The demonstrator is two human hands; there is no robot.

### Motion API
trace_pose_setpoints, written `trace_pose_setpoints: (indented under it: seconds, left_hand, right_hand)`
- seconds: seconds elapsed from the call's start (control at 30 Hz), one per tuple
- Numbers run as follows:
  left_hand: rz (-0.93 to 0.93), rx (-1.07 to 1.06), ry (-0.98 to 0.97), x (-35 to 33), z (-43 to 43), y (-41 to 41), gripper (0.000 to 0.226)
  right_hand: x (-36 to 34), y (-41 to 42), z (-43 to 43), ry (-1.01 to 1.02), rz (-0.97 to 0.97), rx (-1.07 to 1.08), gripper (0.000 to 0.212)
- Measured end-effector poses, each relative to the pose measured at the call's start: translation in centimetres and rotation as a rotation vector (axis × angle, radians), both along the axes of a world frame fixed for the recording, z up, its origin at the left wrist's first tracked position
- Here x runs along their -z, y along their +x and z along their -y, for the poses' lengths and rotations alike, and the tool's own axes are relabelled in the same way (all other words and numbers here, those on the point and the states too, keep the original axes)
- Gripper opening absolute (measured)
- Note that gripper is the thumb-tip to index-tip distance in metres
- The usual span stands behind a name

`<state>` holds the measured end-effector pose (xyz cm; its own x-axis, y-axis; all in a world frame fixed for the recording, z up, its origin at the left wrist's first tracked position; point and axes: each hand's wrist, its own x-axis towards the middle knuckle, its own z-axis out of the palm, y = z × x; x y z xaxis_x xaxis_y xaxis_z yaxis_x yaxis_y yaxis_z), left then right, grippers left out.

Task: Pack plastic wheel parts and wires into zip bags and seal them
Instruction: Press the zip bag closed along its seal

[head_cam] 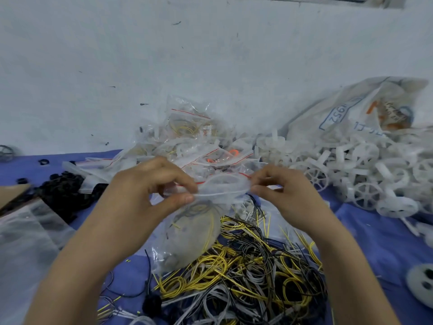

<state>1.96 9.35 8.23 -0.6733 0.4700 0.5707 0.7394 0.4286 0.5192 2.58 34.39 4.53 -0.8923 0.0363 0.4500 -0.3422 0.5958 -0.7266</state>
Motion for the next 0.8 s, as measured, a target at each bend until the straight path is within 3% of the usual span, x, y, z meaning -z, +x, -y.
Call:
trace_pose_setpoints:
  seconds: [0.1,0.2,0.37,0.57,0.8]
  left_hand:
    - [-0.017,-0.087,-0.004,0.2,0.3,-0.2,0.009]
    - [-0.062,-0.143,0.017,0.3,0.7,-0.4,0.031]
    - [-0.012,-0.139,0.025,0.2,1.6,-0.8,0.041]
    - [0.055,-0.092,0.078,0.6,2.3,-1.4,0.035]
    - [0.091,-0.018,0.070,0.6,2.2,-1.0,0.034]
  right_hand:
    - [-0.3,0.3,-0.6,0.040,-0.031,0.011,0.018]
    - [-0.4,0.6,-1.0,0.011,-0.069,-0.006,0.018]
    - [-0.4,0.9,-1.4,-0.025,0.003,-0.106,0.025]
    - [-0.4,0.6,-0.9,0.070,0.084,-0.097,0.020]
    - [-0.7,1.1,-1.3,0.121,0.027,-0.027,0.015]
